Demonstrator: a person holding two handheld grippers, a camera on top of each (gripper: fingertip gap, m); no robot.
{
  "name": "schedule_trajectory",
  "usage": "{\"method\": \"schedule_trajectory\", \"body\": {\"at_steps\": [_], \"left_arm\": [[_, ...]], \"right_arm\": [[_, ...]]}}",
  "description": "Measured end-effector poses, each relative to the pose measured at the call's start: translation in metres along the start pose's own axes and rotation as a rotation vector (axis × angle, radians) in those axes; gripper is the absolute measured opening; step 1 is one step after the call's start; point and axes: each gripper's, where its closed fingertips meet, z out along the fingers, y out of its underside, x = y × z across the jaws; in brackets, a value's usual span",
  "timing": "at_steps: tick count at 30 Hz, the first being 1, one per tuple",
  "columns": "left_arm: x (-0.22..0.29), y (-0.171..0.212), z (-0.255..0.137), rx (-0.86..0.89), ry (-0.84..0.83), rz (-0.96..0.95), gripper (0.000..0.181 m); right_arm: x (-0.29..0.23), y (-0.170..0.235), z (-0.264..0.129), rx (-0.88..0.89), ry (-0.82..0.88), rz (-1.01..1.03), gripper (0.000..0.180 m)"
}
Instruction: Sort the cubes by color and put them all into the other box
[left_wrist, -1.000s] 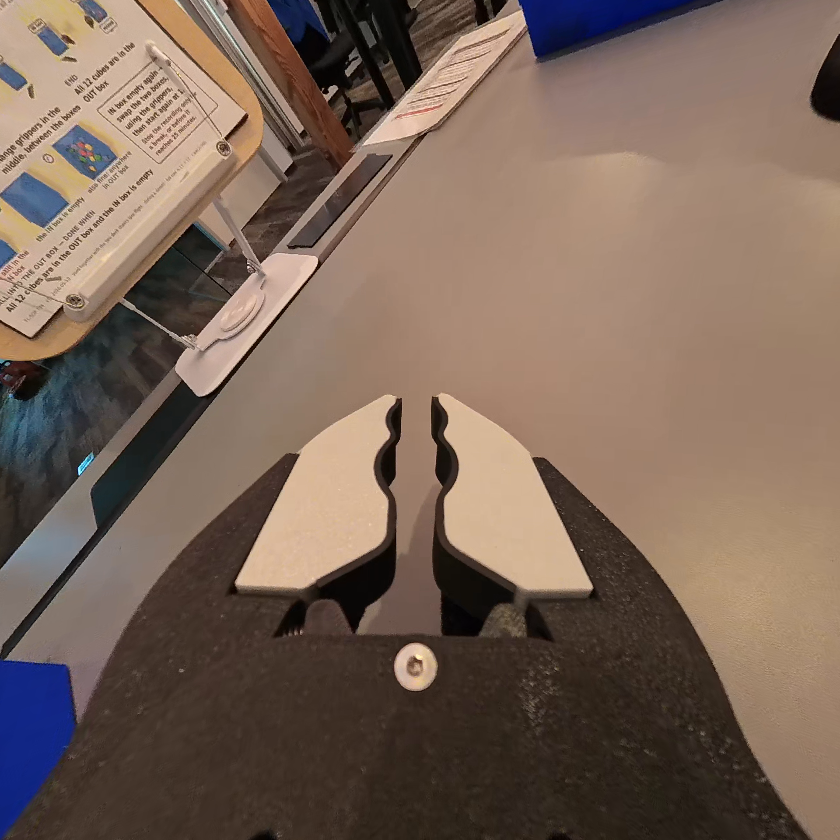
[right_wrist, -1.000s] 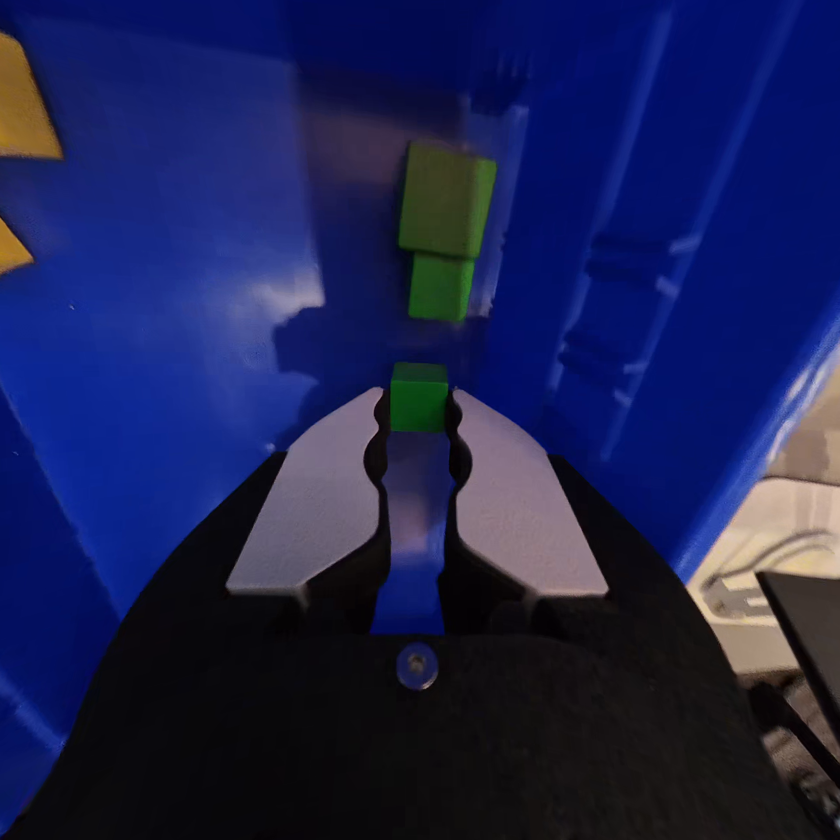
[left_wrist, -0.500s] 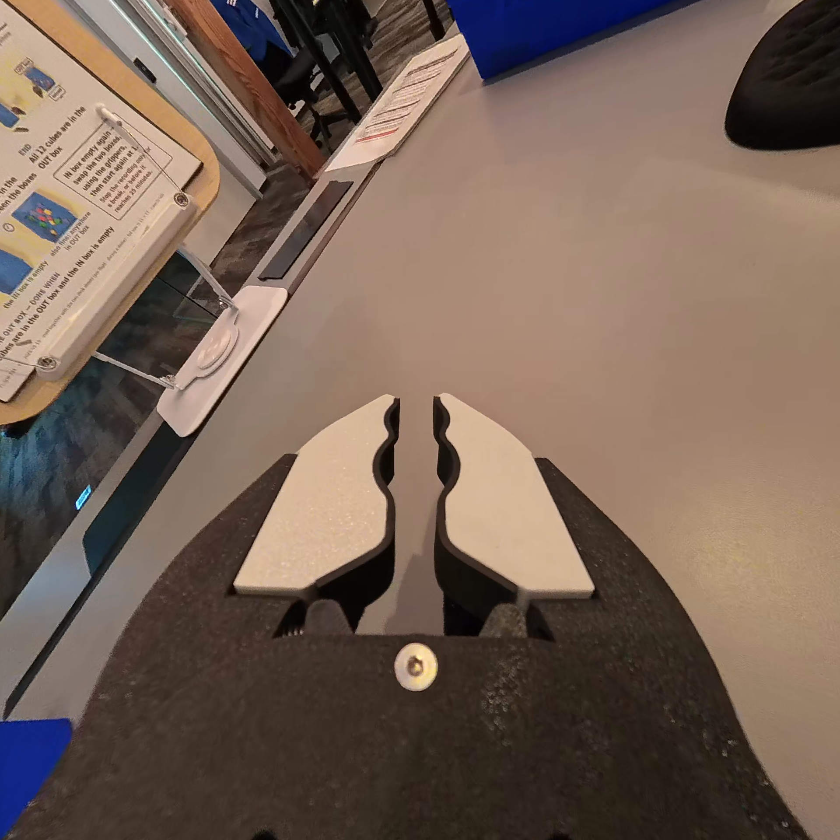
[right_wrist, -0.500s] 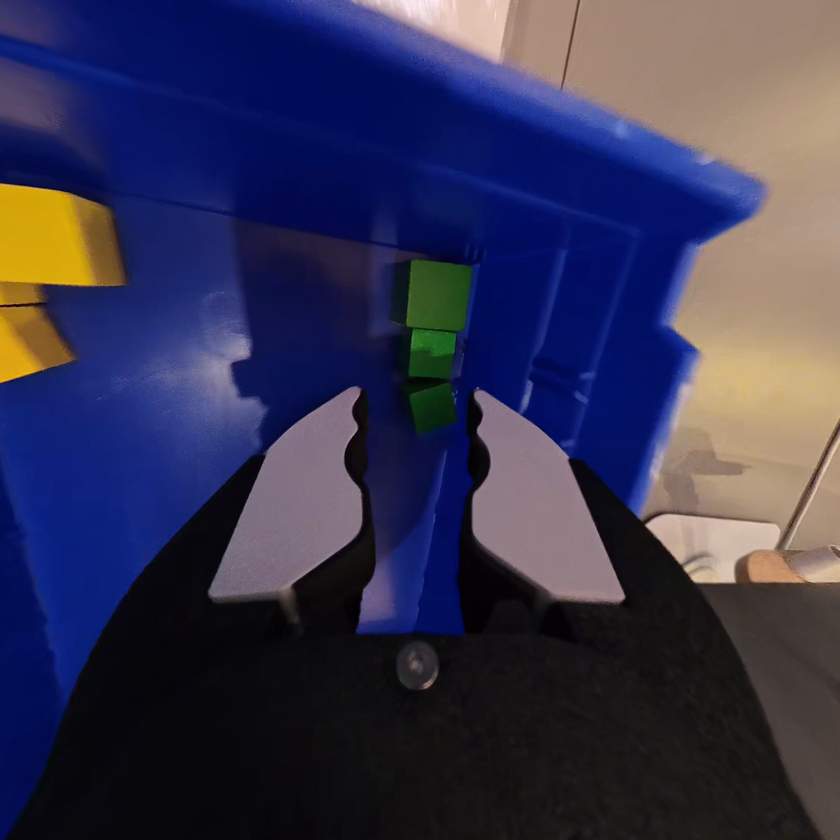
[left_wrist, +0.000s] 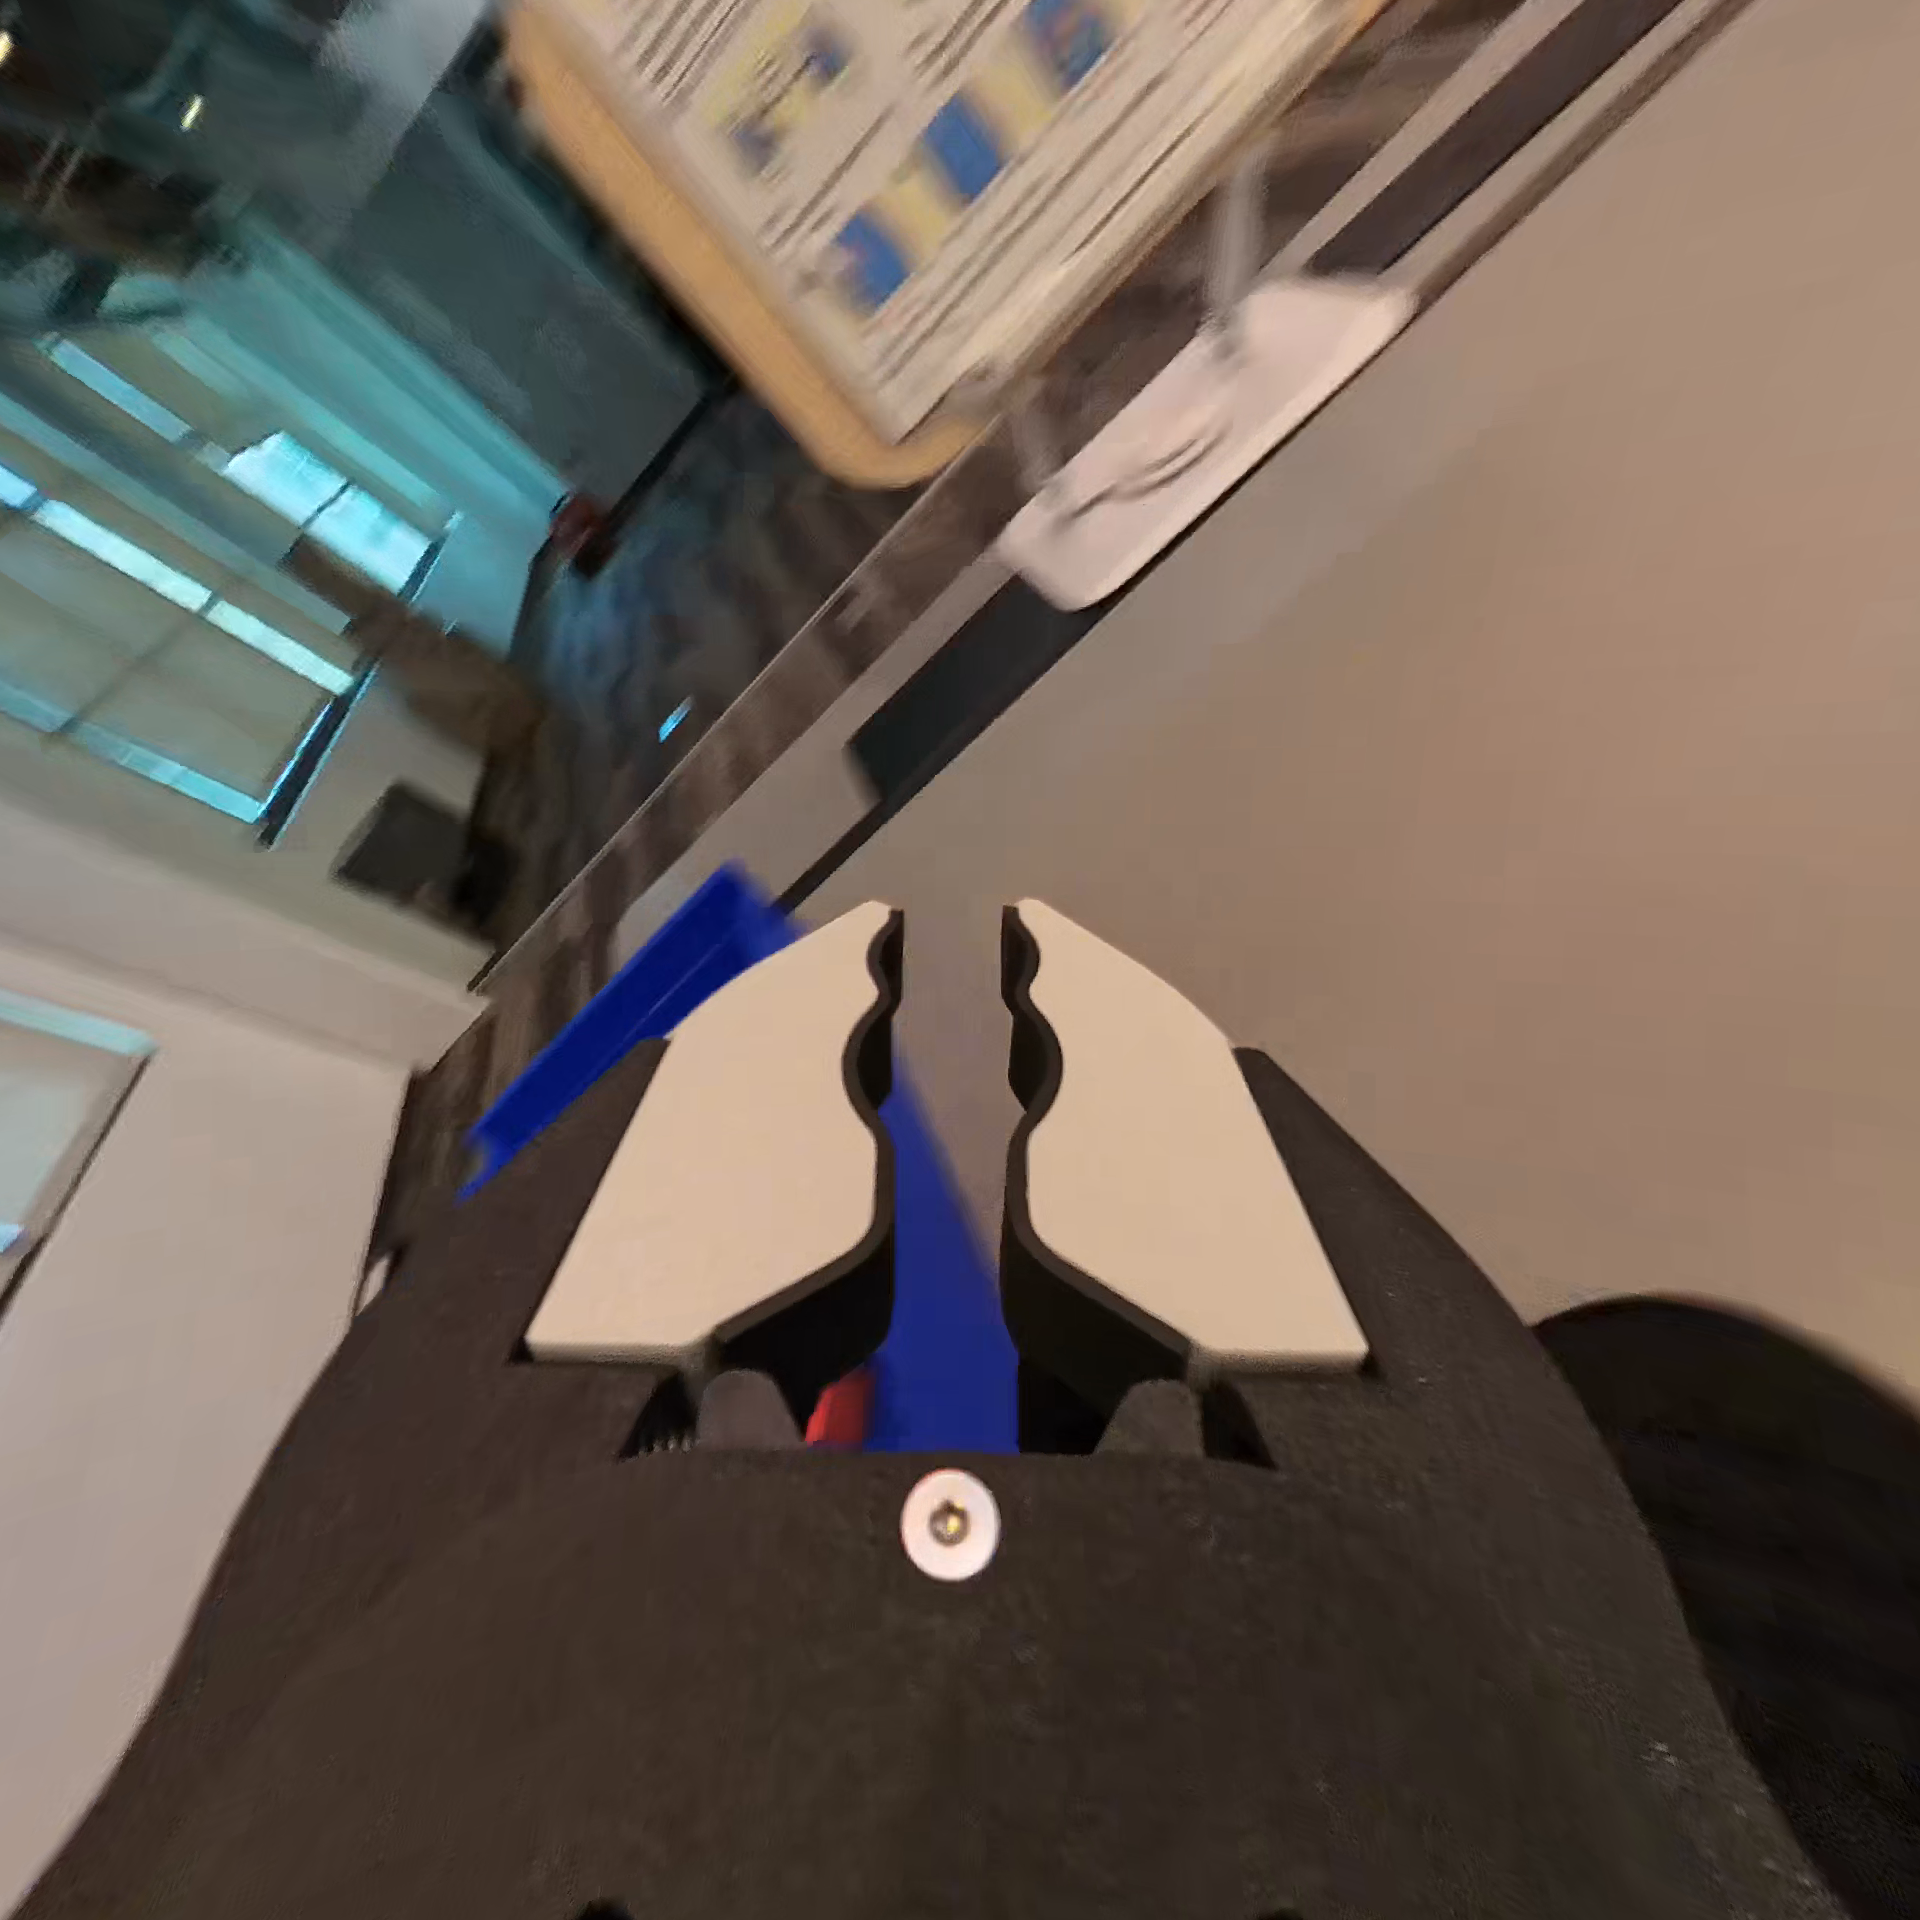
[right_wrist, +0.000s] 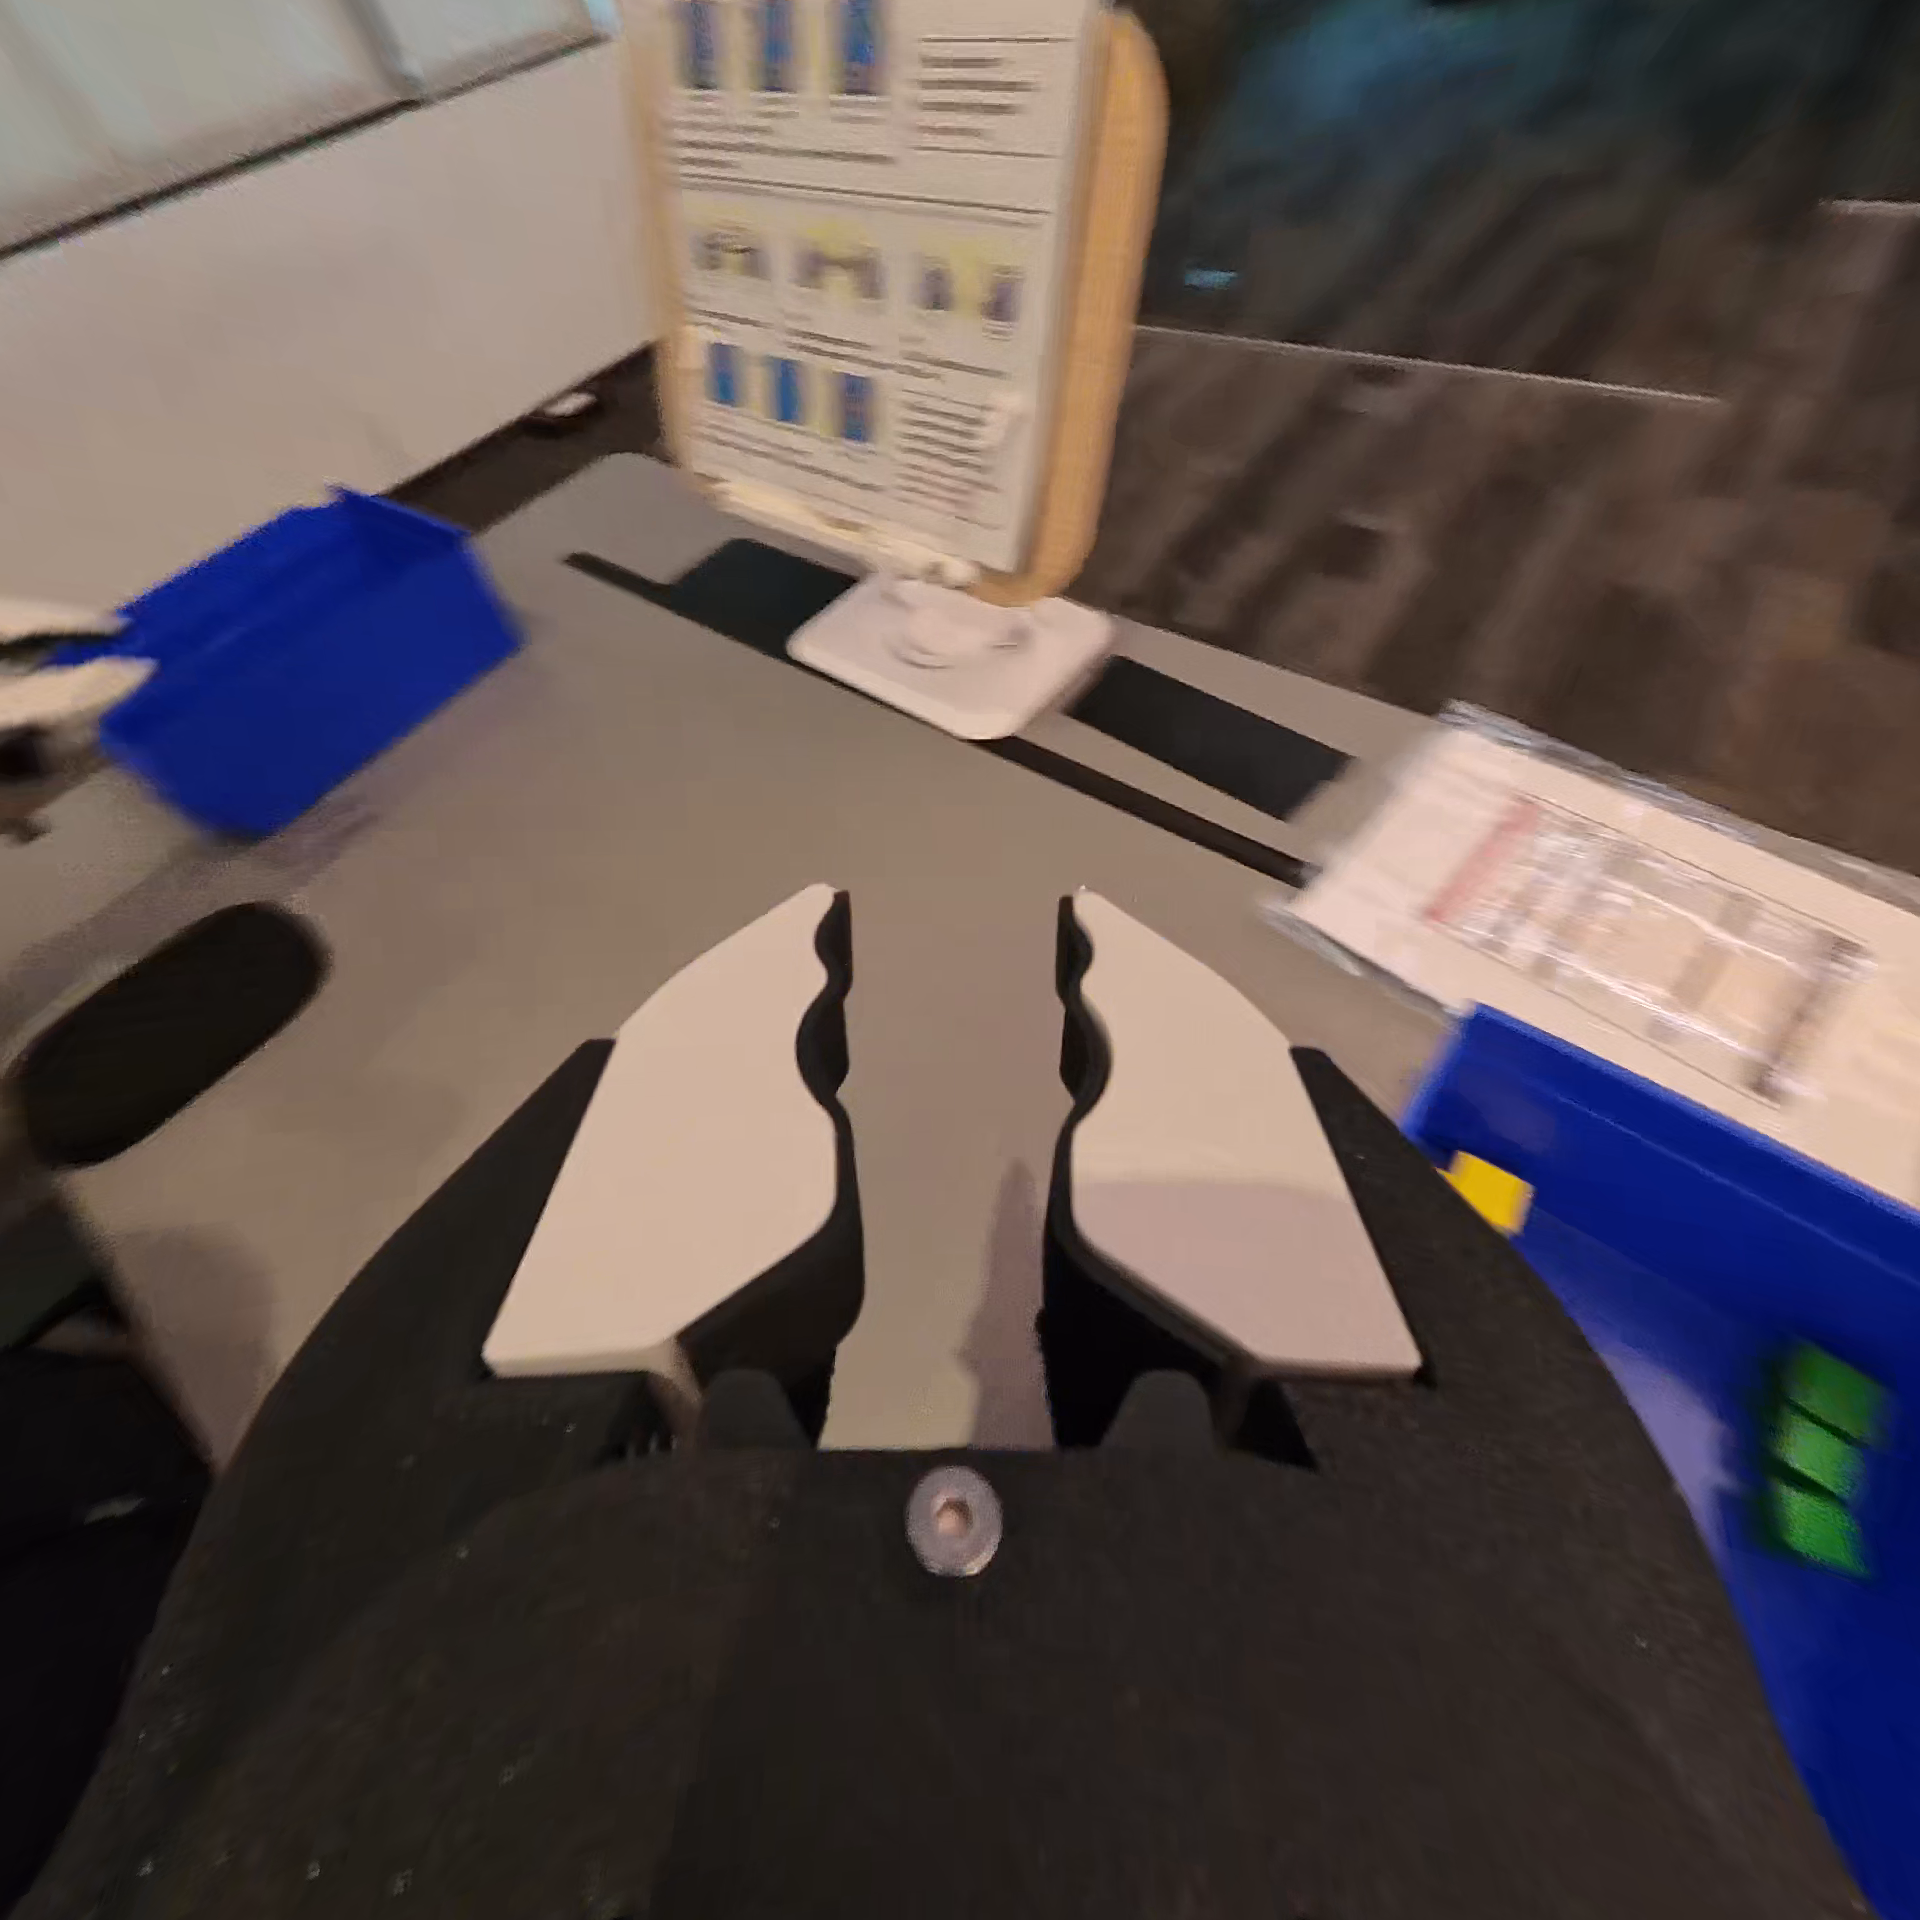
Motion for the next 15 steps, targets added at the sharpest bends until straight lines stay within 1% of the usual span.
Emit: {"method": "schedule_trajectory", "body": {"at_steps": [1, 3, 5, 6, 9, 10, 11, 12, 13, 15], "left_arm": [[-0.026, 0.016, -0.004, -0.057, -0.029, 0.003, 0.021], [-0.074, 0.047, -0.012, -0.169, -0.068, 0.023, 0.042], [-0.107, 0.078, -0.015, -0.278, -0.065, 0.024, 0.047], [-0.113, 0.095, -0.013, -0.343, -0.014, -0.012, 0.05], [-0.106, 0.149, -0.001, -0.547, 0.162, -0.215, 0.058], [-0.099, 0.164, 0.003, -0.608, 0.211, -0.298, 0.058], [-0.091, 0.175, 0.008, -0.645, 0.257, -0.366, 0.054], [-0.085, 0.182, 0.014, -0.648, 0.282, -0.4, 0.054], [-0.08, 0.188, 0.019, -0.636, 0.293, -0.394, 0.053], [-0.072, 0.204, 0.025, -0.646, 0.318, -0.311, 0.052]], "right_arm": [[-0.02, 0.002, 0.004, -0.009, -0.051, -0.016, 0.037], [-0.051, 0.007, 0.012, -0.032, -0.118, -0.064, 0.037], [-0.072, 0.008, 0.022, -0.046, -0.128, -0.107, 0.037], [-0.081, 0.006, 0.026, -0.047, -0.123, -0.135, 0.037], [-0.11, -0.001, 0.038, -0.069, -0.168, -0.203, 0.037], [-0.118, -0.002, 0.041, -0.084, -0.191, -0.219, 0.037], [-0.125, -0.003, 0.042, -0.094, -0.206, -0.23, 0.037], [-0.129, -0.005, 0.043, -0.096, -0.212, -0.235, 0.038], [-0.133, -0.006, 0.043, -0.094, -0.215, -0.238, 0.038], [-0.14, -0.008, 0.041, -0.068, -0.228, -0.234, 0.038]]}}
